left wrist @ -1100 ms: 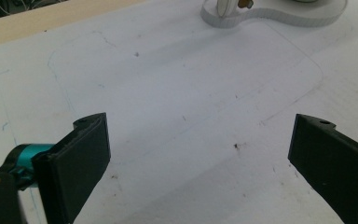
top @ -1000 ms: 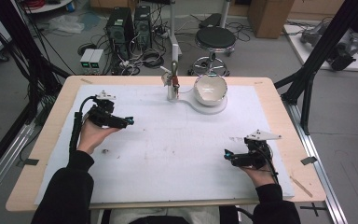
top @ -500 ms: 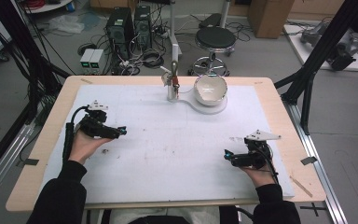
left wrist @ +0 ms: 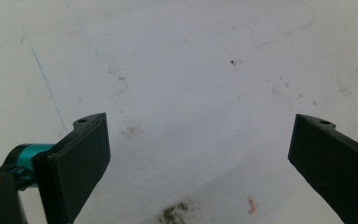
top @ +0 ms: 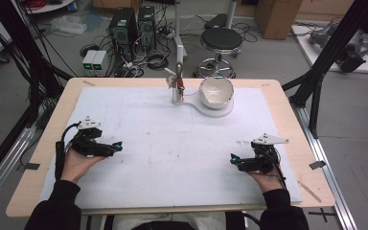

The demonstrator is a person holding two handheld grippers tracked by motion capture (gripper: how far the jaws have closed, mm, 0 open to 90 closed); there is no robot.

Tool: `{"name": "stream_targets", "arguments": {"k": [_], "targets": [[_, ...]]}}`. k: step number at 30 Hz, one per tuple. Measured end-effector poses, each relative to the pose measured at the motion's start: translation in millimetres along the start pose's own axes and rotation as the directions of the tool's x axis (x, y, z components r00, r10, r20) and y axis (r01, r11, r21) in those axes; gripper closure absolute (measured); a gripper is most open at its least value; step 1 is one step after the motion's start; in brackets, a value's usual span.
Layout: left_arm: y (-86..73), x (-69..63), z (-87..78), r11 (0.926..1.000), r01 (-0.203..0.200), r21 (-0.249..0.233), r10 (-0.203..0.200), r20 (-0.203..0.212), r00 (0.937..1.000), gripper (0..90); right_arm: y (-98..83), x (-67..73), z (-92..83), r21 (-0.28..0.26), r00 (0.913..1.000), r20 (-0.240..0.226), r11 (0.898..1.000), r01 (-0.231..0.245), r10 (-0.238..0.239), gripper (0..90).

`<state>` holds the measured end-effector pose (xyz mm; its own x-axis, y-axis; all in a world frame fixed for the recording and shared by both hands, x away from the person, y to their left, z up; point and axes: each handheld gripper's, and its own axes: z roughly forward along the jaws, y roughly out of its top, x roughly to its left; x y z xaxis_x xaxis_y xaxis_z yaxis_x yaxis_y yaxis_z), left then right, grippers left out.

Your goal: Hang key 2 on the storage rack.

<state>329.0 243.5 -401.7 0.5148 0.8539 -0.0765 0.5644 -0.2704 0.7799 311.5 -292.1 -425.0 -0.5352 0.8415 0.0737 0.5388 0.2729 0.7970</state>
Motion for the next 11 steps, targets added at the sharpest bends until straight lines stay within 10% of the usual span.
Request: {"name": "stream_targets", "arguments": {"k": [11], "targets": [[-31.5, 2.5, -17.6, 0.9991, 0.01, -0.04, -0.01, -0.006, 0.9999, 6.0, -0.2, -0.3, 1.2, 0.002, 1.0, 0.006, 1.0, 0.008, -0.008, 0.8]]}}
